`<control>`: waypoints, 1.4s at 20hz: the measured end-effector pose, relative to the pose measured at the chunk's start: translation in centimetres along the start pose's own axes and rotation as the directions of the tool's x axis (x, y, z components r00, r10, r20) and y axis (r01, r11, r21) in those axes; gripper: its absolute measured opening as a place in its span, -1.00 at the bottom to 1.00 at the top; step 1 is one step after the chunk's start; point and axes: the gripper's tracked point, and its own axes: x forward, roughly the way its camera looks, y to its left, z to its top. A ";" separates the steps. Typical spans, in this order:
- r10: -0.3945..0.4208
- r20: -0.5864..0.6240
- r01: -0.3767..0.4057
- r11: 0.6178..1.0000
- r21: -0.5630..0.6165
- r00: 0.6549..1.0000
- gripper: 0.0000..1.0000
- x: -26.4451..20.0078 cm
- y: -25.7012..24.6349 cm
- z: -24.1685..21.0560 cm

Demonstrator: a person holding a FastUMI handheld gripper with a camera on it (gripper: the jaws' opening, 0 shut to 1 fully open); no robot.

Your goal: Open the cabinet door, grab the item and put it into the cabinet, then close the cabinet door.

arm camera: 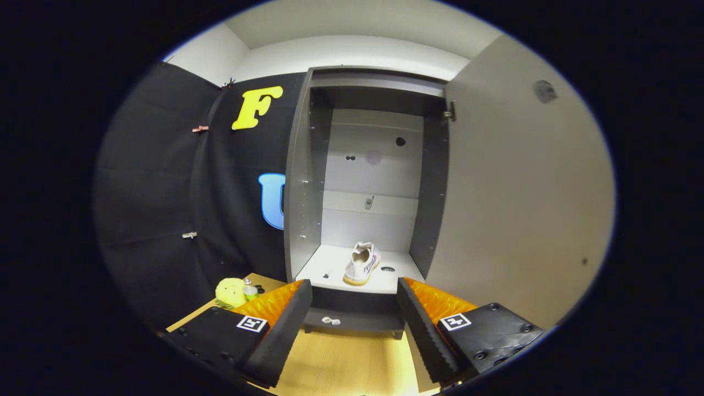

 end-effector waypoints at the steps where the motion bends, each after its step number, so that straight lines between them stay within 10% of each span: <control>1: 0.015 0.003 -0.015 1.000 0.008 1.000 0.96 -1.8 -0.6 -0.3; 13: -0.019 0.032 0.014 0.991 0.130 0.999 0.96 -14.3 -17.4 -1.0; 28: -0.110 0.028 0.102 0.972 0.213 0.993 0.95 -6.4 -29.0 -1.4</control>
